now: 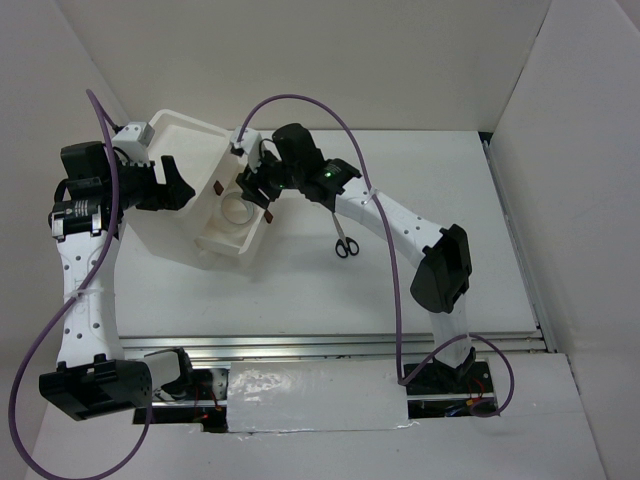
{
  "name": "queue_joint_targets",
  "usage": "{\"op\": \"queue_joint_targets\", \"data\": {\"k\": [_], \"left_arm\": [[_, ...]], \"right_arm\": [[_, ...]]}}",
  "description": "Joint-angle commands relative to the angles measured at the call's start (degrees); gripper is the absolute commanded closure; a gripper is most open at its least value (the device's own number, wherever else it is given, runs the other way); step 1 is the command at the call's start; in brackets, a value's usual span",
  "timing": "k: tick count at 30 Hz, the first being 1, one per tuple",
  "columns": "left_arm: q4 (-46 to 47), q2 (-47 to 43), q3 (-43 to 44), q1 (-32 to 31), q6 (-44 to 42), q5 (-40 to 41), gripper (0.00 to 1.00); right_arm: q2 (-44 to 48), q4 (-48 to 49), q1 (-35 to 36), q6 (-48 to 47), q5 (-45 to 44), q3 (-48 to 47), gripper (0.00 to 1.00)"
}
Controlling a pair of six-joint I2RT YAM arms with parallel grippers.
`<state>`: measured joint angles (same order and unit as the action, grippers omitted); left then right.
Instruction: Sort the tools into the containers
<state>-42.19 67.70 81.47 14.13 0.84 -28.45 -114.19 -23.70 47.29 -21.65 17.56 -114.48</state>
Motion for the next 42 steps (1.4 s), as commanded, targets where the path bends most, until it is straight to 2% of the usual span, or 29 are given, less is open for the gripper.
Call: {"op": "queue_joint_targets", "data": {"k": [1, 5, 13, 16, 31, 42], "left_arm": [[0.89, -0.64, 1.15, 0.02, -1.98, 0.59, 0.1], [1.32, -0.9, 0.79, -0.07, -1.46, 0.32, 0.09], [1.68, -0.91, 0.44, 0.02, -1.98, -0.38, 0.08], [1.5, -0.73, 0.53, -0.07, -2.51, 0.06, 0.08], [3.35, 0.06, -1.49, 0.02, -1.98, -0.12, 0.08], [3.7, -0.47, -2.99, 0.02, -2.51, 0.41, 0.07]], "right_arm": [[3.1, 4.88, -2.72, 15.47, 3.0, 3.99, 0.37], [0.91, 6.12, -4.83, 19.18, 5.01, 3.57, 0.39], [-5.86, 9.2, -8.09, 19.63, 15.56, -1.45, 0.4], [-7.88, 8.85, -8.26, 18.49, 17.06, -2.5, 0.41], [-13.51, 6.83, -7.21, 11.37, 13.82, -6.9, 0.43], [-15.1, 6.04, -6.07, 9.61, 13.03, -8.13, 0.43]]}}
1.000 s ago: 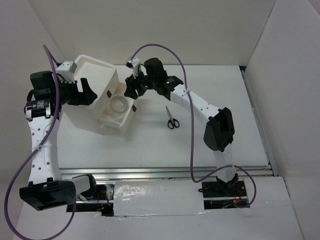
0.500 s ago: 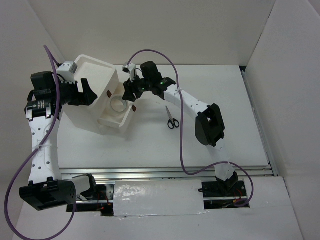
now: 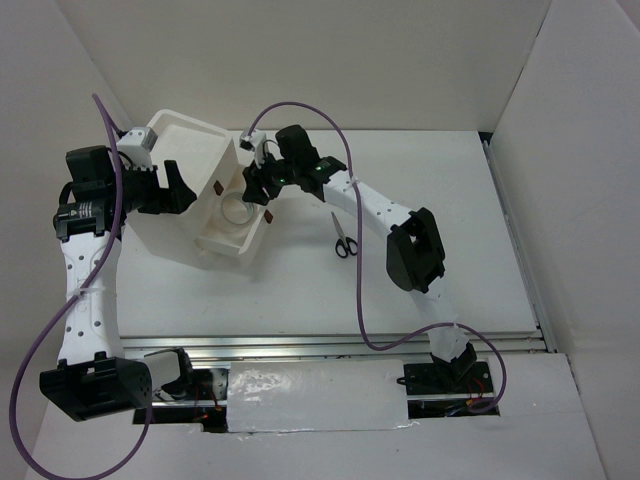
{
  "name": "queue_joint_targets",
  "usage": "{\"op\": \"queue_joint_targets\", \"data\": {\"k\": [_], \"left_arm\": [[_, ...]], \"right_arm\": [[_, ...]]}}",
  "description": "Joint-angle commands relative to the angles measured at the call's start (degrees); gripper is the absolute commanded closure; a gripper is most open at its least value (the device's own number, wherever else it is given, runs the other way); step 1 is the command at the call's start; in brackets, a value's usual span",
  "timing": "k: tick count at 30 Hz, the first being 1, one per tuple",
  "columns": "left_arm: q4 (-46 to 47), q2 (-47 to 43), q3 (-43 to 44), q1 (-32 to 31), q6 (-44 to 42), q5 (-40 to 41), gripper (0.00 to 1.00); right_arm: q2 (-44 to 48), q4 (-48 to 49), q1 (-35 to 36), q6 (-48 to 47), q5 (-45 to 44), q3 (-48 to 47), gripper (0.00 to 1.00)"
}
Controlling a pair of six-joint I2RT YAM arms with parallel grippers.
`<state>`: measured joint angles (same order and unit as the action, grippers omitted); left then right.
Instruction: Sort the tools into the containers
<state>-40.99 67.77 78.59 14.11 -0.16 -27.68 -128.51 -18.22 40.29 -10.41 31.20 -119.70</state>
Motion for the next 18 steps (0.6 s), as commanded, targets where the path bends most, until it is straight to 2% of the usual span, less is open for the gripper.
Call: {"op": "queue_joint_targets", "data": {"k": [1, 9, 11, 12, 14, 15, 18], "left_arm": [[2.58, -0.62, -0.19, 0.04, -1.51, -0.36, 0.08], [2.94, -0.79, -0.72, 0.13, -1.68, -0.36, 0.08], [3.02, -0.79, -0.89, 0.13, -1.51, -0.62, 0.07], [3.11, -0.79, -0.89, 0.13, -1.51, -0.62, 0.07], [3.37, -0.79, -1.24, 0.13, -1.33, -0.88, 0.07], [3.46, -0.71, -1.33, 0.13, -1.24, -0.88, 0.07], [3.73, -0.71, -1.51, 0.13, -1.07, -1.06, 0.07]], "right_arm": [[-0.95, 0.38, 1.01, -1.71, -0.88, -3.08, 0.44], [-2.27, -2.26, 2.42, -6.62, -6.41, -4.66, 0.63], [-2.28, -3.84, 3.3, -9.25, -8.95, -5.37, 0.71], [-2.27, -4.97, 3.74, -10.32, -9.49, -5.54, 0.79], [-1.75, -5.51, 4.61, -13.21, -11.41, -5.37, 0.86], [-1.57, -5.77, 4.97, -13.92, -12.03, -5.11, 0.94], [-0.69, -5.43, 6.46, -17.09, -16.58, -4.23, 1.0]]}}
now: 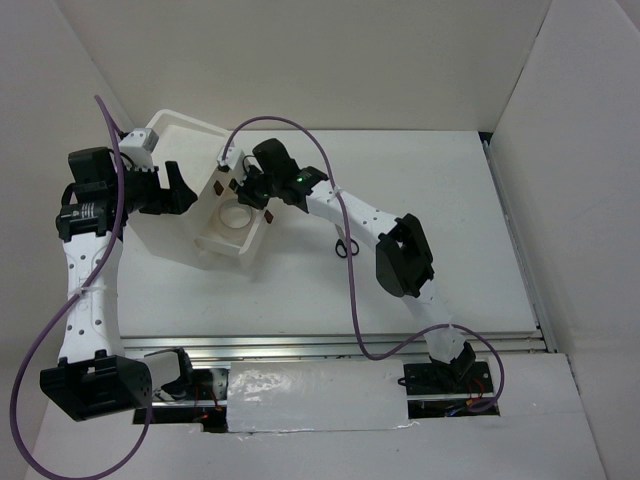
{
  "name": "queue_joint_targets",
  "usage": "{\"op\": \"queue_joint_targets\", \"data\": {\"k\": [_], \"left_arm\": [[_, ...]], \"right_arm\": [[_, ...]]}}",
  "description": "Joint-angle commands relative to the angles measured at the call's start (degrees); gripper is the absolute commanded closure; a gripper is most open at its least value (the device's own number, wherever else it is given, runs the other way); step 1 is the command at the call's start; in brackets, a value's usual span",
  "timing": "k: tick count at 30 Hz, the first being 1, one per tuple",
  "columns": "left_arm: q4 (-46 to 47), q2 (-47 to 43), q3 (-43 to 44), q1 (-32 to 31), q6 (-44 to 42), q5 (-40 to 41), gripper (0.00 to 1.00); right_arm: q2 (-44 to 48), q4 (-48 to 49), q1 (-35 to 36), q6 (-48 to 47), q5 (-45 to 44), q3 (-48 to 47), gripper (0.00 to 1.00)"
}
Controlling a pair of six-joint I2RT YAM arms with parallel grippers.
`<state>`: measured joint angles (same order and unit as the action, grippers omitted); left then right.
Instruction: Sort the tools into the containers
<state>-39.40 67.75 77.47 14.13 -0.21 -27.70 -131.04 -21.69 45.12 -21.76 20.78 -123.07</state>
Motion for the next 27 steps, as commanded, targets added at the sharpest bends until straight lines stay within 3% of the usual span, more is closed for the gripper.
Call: {"op": "queue_joint_targets", "data": {"k": [1, 6, 8, 9, 12, 16, 18, 22, 24, 27], "left_arm": [[2.22, -0.6, -0.48, 0.11, -0.94, -1.04, 0.07], [2.31, -0.51, -0.74, 0.19, -1.11, -1.04, 0.07], [2.31, -0.68, -0.83, 0.11, -1.11, -0.86, 0.07], [2.31, -0.69, -0.83, 0.11, -1.2, -0.69, 0.07], [2.57, -0.86, -1.18, 0.2, -1.2, -0.42, 0.06], [2.66, -0.33, -0.57, 0.2, -1.2, -0.6, 0.06], [2.83, 0.37, 0.22, 0.2, -1.11, -0.69, 0.06], [2.92, 1.6, 1.71, 0.2, -1.55, -0.42, 0.07], [2.92, 2.74, 2.6, 0.2, -1.99, -0.68, 0.08], [3.18, 4.5, 5.14, 0.37, -2.52, -0.16, 0.11]], "right_arm": [[2.19, -1.78, 2.07, -6.62, -7.23, -0.43, 1.0], [1.41, -1.51, 4.53, -9.97, -13.99, -1.03, 0.98], [1.05, -0.81, 4.97, -8.92, -15.32, -1.39, 0.76], [1.23, -0.72, 4.97, -8.39, -15.41, -1.47, 0.51], [2.8, 0.16, 4.36, -5.67, -14.1, -0.86, 0.32], [5.7, 1.91, 2.96, 2.39, -11.46, -1.65, 0.32], [8.68, 4.02, 1.73, 7.23, -9.27, -1.65, 0.38], [16.42, 12.1, -5.37, 28.1, -0.85, 6.76, 0.48], [19.59, 16.58, -8.11, 37.61, 7.32, 14.58, 0.61], [23.81, 21.42, -11.02, 42.23, 10.42, 26.62, 0.8]]}}
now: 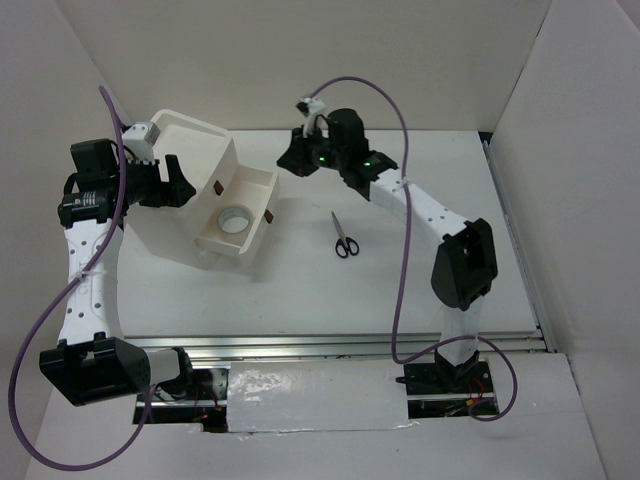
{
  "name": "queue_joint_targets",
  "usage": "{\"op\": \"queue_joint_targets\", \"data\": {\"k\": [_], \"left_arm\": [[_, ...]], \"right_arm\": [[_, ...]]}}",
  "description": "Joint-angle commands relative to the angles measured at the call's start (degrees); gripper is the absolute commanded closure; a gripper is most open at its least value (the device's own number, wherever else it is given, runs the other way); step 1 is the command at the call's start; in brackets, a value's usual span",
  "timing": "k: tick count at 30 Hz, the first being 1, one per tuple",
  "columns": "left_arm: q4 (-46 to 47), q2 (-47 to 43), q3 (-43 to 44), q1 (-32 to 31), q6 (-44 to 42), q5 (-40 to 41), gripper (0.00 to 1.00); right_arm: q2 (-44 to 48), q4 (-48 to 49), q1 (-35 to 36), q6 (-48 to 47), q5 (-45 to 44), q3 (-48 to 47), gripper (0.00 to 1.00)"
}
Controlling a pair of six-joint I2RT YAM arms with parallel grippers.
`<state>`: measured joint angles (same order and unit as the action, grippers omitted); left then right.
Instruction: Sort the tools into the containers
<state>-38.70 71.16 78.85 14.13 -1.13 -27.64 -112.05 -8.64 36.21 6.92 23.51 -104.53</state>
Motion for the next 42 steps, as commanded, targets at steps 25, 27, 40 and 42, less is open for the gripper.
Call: {"op": "queue_joint_targets", "data": {"k": [25, 27, 40, 42], "left_arm": [[3.1, 8.39, 2.98, 0.37, -8.8, 8.66, 0.39], [2.93, 8.38, 2.37, 0.37, -9.24, 7.34, 0.39], [2.23, 9.26, -1.77, 0.37, -11.17, 1.8, 0.4], [1.0, 10.05, -2.12, 0.37, -12.92, 0.23, 0.42]], "right_arm": [[-7.65, 20.25, 3.17, 29.29, 7.69, 14.72, 0.98], [-9.67, 20.86, 3.69, 29.56, 7.69, 12.26, 0.97], [-20.13, 28.15, 6.86, 33.59, 8.48, -0.49, 0.94], [-21.27, 29.29, 7.12, 33.95, 8.92, -1.72, 0.93]]}}
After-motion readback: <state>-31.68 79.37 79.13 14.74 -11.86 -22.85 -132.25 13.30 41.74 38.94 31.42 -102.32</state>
